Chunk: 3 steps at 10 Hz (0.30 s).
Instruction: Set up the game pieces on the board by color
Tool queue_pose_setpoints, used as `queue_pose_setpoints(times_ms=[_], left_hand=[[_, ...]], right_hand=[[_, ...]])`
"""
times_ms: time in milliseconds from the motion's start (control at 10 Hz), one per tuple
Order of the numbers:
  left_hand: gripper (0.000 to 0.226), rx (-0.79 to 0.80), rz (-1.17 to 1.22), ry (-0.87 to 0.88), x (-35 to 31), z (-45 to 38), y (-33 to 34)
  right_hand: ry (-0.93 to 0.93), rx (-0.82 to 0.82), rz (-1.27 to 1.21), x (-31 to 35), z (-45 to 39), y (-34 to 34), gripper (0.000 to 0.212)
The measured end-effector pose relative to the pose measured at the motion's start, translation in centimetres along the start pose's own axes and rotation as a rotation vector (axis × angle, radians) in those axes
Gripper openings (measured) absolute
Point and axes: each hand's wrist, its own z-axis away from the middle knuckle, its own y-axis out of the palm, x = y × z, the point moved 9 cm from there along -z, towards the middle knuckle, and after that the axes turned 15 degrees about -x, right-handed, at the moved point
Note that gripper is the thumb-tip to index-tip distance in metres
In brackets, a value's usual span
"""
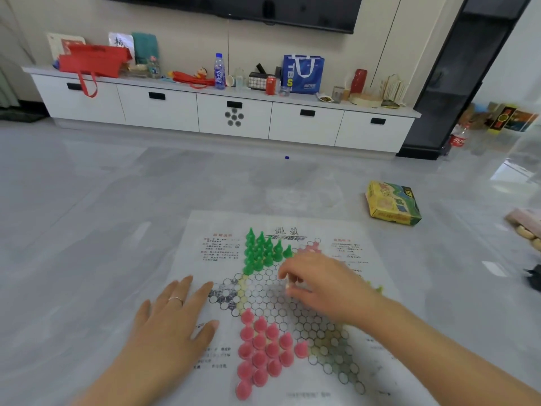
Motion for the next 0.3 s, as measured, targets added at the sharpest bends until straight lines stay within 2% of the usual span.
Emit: queue_pose_setpoints(times_ms=[100, 200, 300], left_hand=[[0.061, 0.079, -0.07, 0.041, -0.2, 0.7, 0.6], [0.06, 0.084, -0.026, 0.01, -0.2, 0.7, 0.9], [0.063, -0.08, 0.148, 0.036, 0.0, 0.5, -2.9]], right_hand=[[-0.004, 0.02, 0.057, 0.1, 0.2, 1.5, 0.026], [-0.013, 0.053, 0.081, 0.1, 0.5, 1.4, 0.033], [0.038, -0.02, 0.053, 0.1, 1.5, -4.9, 0.035]])
